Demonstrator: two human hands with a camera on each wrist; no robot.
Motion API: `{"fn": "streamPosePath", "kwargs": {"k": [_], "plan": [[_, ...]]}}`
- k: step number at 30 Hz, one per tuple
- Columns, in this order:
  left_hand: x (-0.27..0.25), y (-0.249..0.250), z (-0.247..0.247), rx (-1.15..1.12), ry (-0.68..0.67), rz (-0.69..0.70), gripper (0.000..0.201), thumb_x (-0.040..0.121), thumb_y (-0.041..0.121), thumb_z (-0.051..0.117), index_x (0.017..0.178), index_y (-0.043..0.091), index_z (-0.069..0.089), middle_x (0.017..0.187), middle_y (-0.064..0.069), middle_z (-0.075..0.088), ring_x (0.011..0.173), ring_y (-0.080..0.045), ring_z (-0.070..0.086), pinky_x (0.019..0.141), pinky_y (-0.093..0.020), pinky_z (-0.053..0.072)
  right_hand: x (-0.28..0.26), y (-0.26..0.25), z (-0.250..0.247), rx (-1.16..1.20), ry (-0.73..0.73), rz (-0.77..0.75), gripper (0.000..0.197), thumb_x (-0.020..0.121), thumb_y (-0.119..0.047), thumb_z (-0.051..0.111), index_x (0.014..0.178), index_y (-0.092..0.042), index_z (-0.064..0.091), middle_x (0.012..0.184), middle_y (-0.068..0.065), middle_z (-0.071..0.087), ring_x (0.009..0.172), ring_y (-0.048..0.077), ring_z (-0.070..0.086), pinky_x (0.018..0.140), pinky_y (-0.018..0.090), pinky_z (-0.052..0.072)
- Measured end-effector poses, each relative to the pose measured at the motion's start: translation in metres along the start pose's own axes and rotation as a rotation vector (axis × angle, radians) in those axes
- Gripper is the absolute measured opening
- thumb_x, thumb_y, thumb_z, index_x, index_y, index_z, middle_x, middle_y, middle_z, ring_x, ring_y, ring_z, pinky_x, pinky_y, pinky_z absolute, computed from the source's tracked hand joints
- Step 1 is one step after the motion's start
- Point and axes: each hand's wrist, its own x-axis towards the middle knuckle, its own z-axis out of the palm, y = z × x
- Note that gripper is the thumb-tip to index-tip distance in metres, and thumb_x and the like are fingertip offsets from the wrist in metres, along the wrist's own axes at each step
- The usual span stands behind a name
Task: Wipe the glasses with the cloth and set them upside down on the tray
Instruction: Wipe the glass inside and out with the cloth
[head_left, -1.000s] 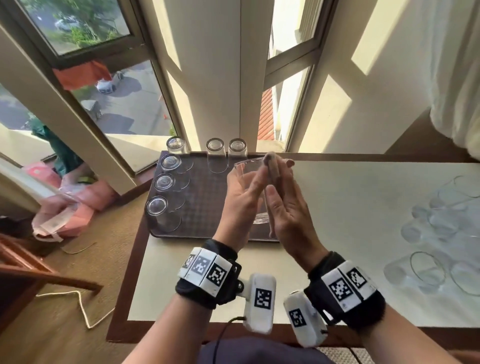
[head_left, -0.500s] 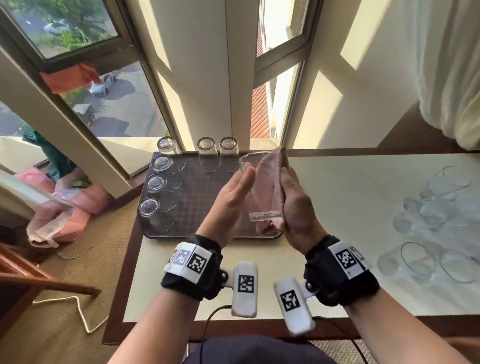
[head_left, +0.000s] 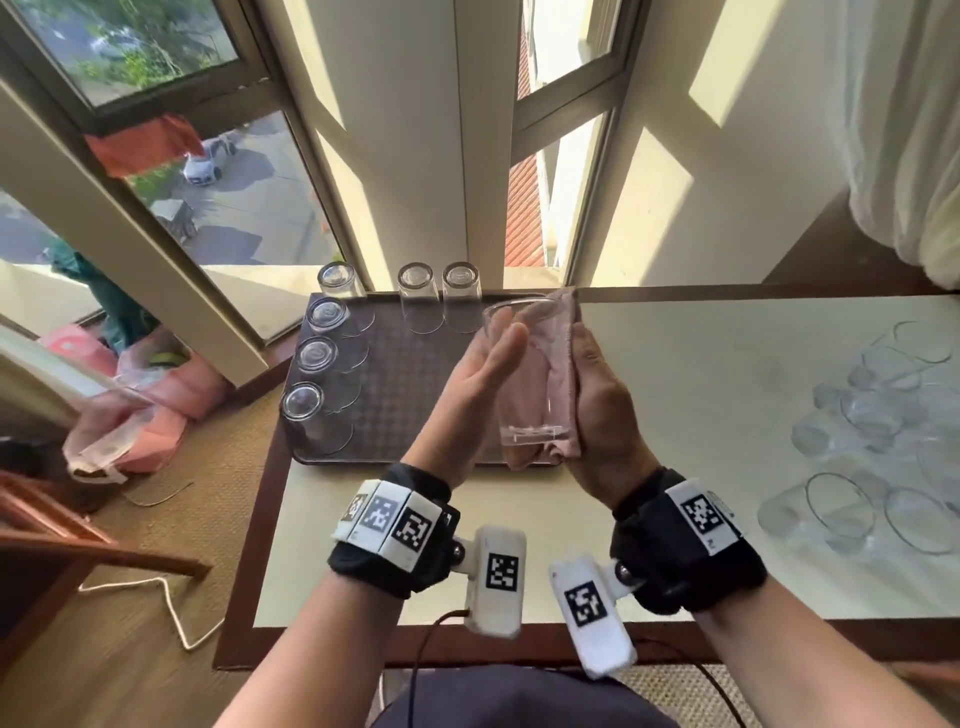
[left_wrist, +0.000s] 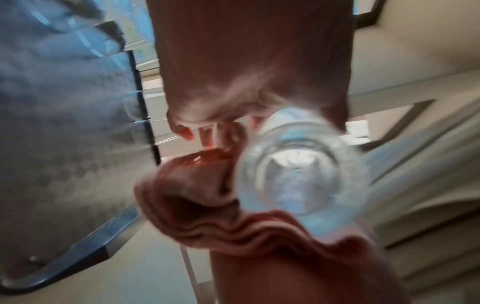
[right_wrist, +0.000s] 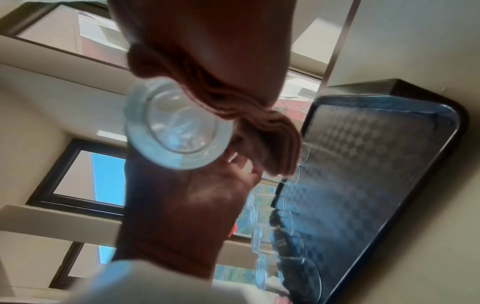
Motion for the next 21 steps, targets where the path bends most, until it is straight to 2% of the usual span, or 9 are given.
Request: {"fn": "streamPosePath", "kwargs": {"k": [3,5,8,10,12,15,17,19,21], "plan": [[0.005,-0.005,0.007,0.06,0.107,0.033,0.071,0.1,0.041,0.052,0.157,0.015,0.019,0.151,-0.008,0.047,0.127,-0.008,0.057,0.108,-0.03,0.047,0.006,0.008,0.0,-0.389,0.149,-0.257,0.046,0.102,-0.047,0.033,0.139,-0.023,0.044,0.132,0.008,0.058,0.119,0.025,0.061,0.097,0.052,0.053],[0.005,-0.008,0.016,0.055,0.141,0.04,0.076,0.1,0.041,0.054,0.158,0.017,0.012,0.151,-0.005,0.045,0.123,-0.003,0.058,0.103,-0.023,0.049,0.007,0.014,0.0,-0.57,0.171,-0.362,0.043,0.1,-0.048,0.032,0.14,-0.036,0.041,0.131,-0.005,0.058,0.119,0.014,0.06,0.097,0.047,0.053],[0.005,-0.01,0.019,0.011,0.12,0.042,0.105,0.078,0.062,0.074,0.156,0.018,0.02,0.15,-0.005,0.05,0.136,-0.015,0.051,0.113,-0.038,0.043,0.006,0.01,0.0,-0.331,0.071,-0.253,0.041,0.101,-0.042,0.034,0.14,-0.033,0.044,0.133,-0.01,0.059,0.123,0.009,0.059,0.103,0.044,0.05],[0.005,-0.006,0.018,-0.09,0.061,0.042,0.073,0.09,0.052,0.061,0.147,0.011,0.039,0.142,-0.008,0.057,0.131,-0.02,0.056,0.108,-0.04,0.047,0.004,0.002,-0.004,-0.089,0.006,-0.077,0.049,0.103,-0.04,0.033,0.143,-0.014,0.045,0.136,0.011,0.059,0.125,0.025,0.06,0.105,0.052,0.047],[0.004,-0.007,0.015,-0.139,-0.012,0.02,0.057,0.095,0.049,0.047,0.141,0.017,0.049,0.141,-0.007,0.059,0.131,-0.022,0.056,0.107,-0.043,0.048,0.006,-0.007,-0.007,-0.012,-0.013,0.038,0.055,0.101,-0.044,0.036,0.142,-0.009,0.046,0.136,0.017,0.059,0.124,0.032,0.06,0.106,0.057,0.045],[0.007,-0.007,0.012,-0.086,0.007,0.034,0.051,0.099,0.04,0.047,0.147,0.027,0.037,0.135,0.011,0.062,0.122,-0.002,0.059,0.094,-0.017,0.05,0.008,-0.01,-0.01,-0.17,0.06,-0.06,0.054,0.097,-0.046,0.037,0.14,-0.014,0.046,0.131,0.011,0.062,0.118,0.03,0.063,0.099,0.06,0.05],[0.008,-0.007,0.017,-0.036,0.088,0.055,0.068,0.1,0.037,0.054,0.158,0.025,0.019,0.147,0.002,0.05,0.124,-0.001,0.055,0.091,-0.012,0.048,0.009,-0.005,-0.009,-0.421,0.12,-0.2,0.05,0.097,-0.05,0.035,0.137,-0.022,0.044,0.12,0.002,0.064,0.109,0.024,0.066,0.09,0.058,0.054],[0.009,-0.006,0.027,0.026,0.14,0.063,0.086,0.092,0.049,0.062,0.158,0.031,0.01,0.155,-0.005,0.041,0.132,-0.01,0.051,0.101,-0.022,0.048,0.01,0.002,-0.007,-0.604,0.149,-0.288,0.052,0.097,-0.056,0.033,0.14,-0.028,0.04,0.12,-0.001,0.063,0.106,0.02,0.066,0.086,0.055,0.056],[0.009,-0.006,0.031,0.055,0.152,0.061,0.099,0.08,0.059,0.072,0.156,0.033,0.015,0.153,-0.004,0.045,0.136,-0.016,0.05,0.11,-0.038,0.045,0.012,0.001,-0.006,-0.487,0.118,-0.25,0.053,0.096,-0.056,0.034,0.142,-0.03,0.04,0.132,0.005,0.059,0.116,0.021,0.063,0.096,0.054,0.053]]}}
